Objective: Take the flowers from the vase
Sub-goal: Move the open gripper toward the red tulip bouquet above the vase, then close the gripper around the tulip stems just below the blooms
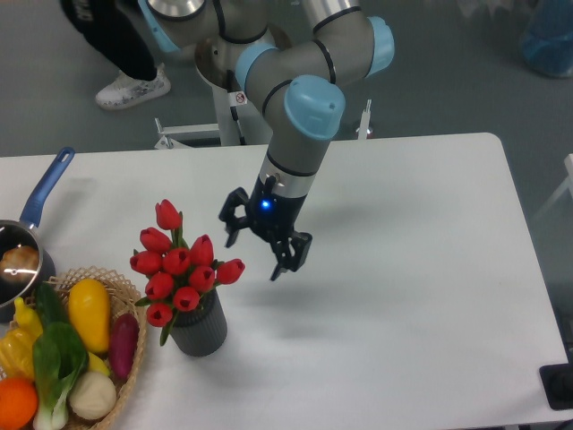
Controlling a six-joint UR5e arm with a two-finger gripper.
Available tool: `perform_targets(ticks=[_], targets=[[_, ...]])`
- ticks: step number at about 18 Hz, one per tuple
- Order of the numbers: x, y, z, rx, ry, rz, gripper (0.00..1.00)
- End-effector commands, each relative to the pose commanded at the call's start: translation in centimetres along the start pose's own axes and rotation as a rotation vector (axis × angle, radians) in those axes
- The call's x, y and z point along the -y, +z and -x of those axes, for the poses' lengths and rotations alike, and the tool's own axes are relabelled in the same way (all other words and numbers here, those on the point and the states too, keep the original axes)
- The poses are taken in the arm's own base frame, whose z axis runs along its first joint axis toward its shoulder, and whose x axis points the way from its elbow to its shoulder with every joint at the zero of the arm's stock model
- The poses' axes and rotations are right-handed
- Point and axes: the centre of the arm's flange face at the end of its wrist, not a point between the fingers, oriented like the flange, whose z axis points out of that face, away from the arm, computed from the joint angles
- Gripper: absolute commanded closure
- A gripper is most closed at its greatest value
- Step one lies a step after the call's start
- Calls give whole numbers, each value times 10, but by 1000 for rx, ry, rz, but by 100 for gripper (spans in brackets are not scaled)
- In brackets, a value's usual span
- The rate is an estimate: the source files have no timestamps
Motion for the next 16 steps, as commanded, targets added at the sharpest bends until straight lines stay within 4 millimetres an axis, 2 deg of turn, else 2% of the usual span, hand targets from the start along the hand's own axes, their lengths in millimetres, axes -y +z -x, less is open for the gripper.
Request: perform_targets(ticks=[7, 14, 16], targets=[[8, -1, -1, -75, 70, -172, 0], [9, 12, 2, -113, 125, -225, 0], [11, 12, 1, -119, 131, -241, 14]])
